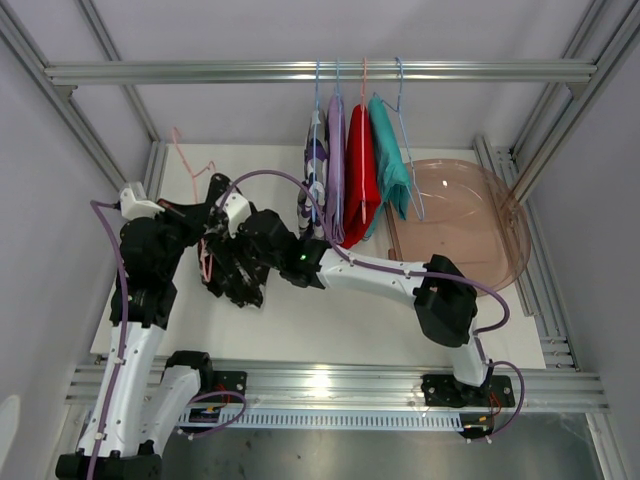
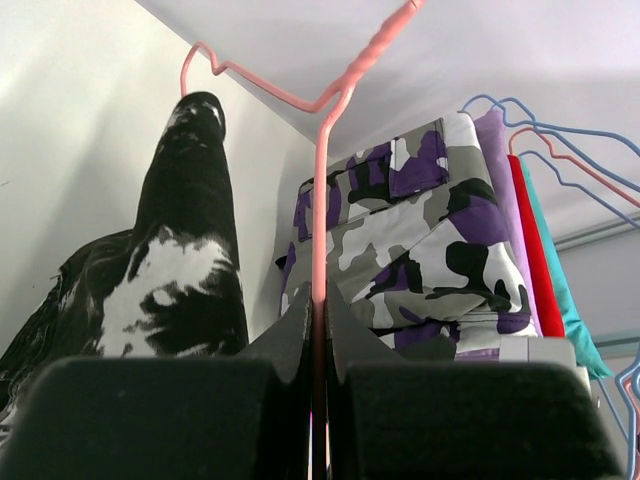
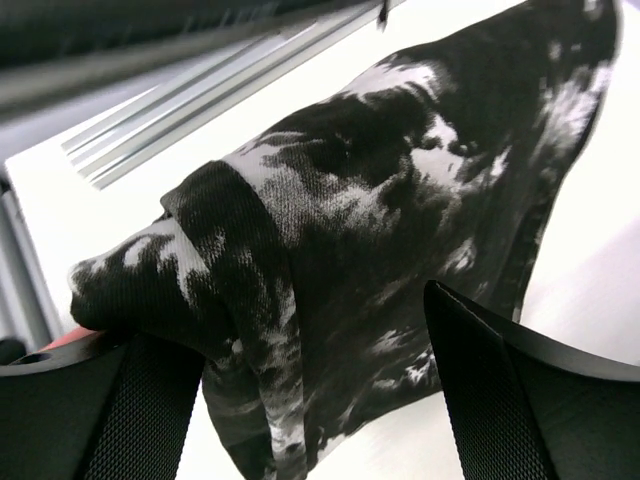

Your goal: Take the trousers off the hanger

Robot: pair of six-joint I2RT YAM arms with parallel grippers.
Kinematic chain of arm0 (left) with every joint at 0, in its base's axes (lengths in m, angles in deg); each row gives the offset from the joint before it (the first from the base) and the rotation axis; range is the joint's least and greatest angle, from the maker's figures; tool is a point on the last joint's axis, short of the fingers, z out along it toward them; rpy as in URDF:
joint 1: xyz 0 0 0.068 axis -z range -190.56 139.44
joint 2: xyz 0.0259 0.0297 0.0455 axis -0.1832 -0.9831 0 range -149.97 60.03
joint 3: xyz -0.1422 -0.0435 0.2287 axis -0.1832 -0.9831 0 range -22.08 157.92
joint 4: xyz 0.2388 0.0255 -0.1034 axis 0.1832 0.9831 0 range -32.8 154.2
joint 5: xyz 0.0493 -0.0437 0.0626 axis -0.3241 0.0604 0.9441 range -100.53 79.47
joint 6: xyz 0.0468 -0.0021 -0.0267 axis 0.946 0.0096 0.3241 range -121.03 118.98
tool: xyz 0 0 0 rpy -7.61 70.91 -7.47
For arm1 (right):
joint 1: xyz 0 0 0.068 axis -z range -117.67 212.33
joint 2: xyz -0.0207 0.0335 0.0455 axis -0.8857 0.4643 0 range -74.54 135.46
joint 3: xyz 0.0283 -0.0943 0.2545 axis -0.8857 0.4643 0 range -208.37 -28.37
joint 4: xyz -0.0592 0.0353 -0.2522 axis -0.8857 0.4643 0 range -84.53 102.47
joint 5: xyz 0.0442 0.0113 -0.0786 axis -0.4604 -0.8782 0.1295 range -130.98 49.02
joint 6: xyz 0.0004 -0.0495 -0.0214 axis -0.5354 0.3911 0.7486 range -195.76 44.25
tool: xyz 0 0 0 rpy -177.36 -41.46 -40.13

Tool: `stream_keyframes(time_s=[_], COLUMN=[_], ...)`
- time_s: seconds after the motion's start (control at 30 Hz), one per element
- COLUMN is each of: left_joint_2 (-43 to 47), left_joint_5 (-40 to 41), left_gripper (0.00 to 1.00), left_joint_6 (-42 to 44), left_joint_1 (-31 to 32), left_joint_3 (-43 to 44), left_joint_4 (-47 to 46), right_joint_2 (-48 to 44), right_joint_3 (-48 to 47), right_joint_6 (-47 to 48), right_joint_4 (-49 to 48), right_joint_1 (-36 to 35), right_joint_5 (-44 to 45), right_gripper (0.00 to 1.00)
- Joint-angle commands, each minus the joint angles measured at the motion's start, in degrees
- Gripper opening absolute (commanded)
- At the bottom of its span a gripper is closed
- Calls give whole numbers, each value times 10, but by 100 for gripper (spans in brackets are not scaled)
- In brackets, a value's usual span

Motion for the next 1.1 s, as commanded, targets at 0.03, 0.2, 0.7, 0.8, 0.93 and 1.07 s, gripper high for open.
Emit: stream_keyframes(time_s=[0.03,0.2,0.7,0.8,0.93,1.07], left_joint_2=[0,-3,1,-2,-5,-9], left_joint_5=[-24,-34,-43,-45,-46,-47], left_gripper=[0,0,0,1,0,1], left_joint_6=[-6,-7,-6,-6,-5,-6], left_joint_1=[-10,-10,-16,-16,-19,-20], left_joint_3=[-2,-4,-6,-6,-6,-6], left_joint_4=[-36,-39,-42,-42,-42,-42], right_joint_2=[22,34,42,42,34,18], right_joint_3=[-44,-44,-29,-38,-45,-50], right_joint_6=[5,11,-35,-30,-21,-7], right_joint_4=[-64,-100,-123,-112,-99,-85], right_joint_1=[7,8,32,32,32,30], right_joint_5=[47,62,33,32,36,44], right_gripper=[86,79,25,21,2,0])
